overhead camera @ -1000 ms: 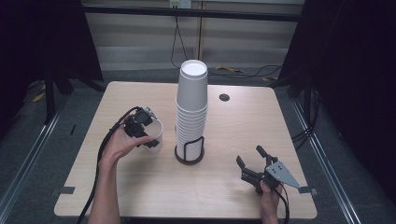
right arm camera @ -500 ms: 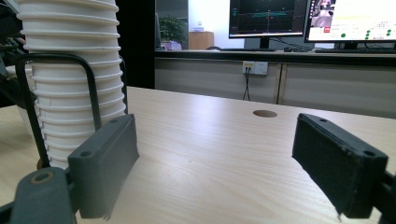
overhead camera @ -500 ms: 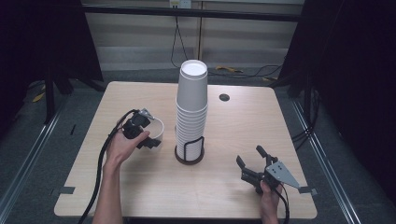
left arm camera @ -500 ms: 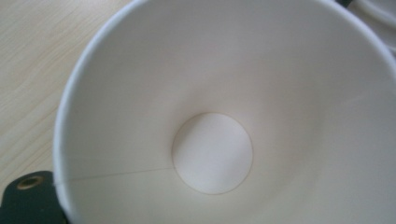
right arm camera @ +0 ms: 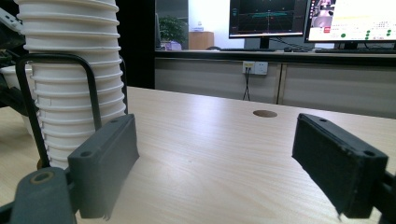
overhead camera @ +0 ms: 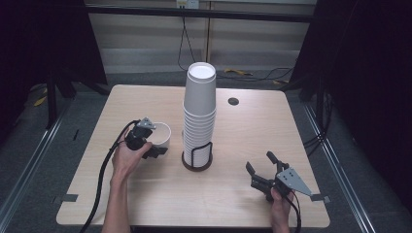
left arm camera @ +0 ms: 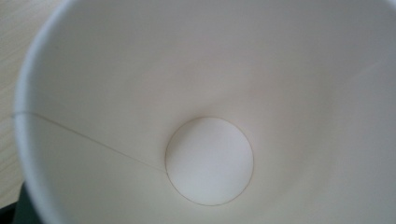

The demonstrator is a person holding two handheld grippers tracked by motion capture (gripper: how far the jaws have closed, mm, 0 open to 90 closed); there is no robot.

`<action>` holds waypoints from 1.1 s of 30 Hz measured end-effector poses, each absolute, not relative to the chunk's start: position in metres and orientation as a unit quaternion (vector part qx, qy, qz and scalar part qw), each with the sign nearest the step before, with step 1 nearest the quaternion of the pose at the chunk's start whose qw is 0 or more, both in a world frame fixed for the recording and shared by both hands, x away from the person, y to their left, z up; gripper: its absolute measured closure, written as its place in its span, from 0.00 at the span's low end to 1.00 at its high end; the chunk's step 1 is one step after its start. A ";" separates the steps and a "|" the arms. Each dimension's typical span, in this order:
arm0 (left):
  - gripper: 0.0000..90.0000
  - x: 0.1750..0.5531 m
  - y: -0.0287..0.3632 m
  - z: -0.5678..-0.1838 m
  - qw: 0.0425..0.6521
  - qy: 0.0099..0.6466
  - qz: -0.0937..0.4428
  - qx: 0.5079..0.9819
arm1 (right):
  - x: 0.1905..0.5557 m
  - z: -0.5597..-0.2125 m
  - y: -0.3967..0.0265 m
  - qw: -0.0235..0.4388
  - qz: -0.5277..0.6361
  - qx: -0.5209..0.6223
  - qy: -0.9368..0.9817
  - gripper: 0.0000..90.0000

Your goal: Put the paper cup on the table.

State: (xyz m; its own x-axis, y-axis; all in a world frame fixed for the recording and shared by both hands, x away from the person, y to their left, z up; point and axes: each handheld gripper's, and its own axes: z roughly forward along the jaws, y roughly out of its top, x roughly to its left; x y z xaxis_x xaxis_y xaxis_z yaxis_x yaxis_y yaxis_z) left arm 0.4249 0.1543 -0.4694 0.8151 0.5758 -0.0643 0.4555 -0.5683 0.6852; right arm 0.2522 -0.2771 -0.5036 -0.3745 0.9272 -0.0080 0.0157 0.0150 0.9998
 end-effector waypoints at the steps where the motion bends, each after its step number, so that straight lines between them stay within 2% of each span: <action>1: 0.16 0.424 0.154 -0.471 0.364 0.296 0.084 0.879 | 0.252 -0.504 -0.277 0.394 0.579 0.397 0.594 0.15; 12: 0.17 0.414 0.163 -0.479 0.401 0.326 0.079 0.852 | 0.252 -0.504 -0.277 0.394 0.578 0.398 0.594 0.15; 25: 0.17 0.402 0.170 -0.493 0.411 0.343 0.096 0.839 | 0.252 -0.504 -0.277 0.394 0.579 0.397 0.594 0.15; 33: 0.17 0.386 0.182 -0.497 0.448 0.380 0.117 0.800 | 0.252 -0.504 -0.277 0.394 0.578 0.398 0.594 0.15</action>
State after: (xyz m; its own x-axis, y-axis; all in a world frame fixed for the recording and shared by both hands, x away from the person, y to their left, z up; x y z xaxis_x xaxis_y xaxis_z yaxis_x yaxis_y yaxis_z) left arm 0.3859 0.1822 -0.4973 0.6836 0.7136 -0.1534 0.5035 -0.3089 0.8069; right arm 0.2521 -0.2772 -0.5035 -0.3727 0.9279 -0.0086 0.0169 0.0161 0.9997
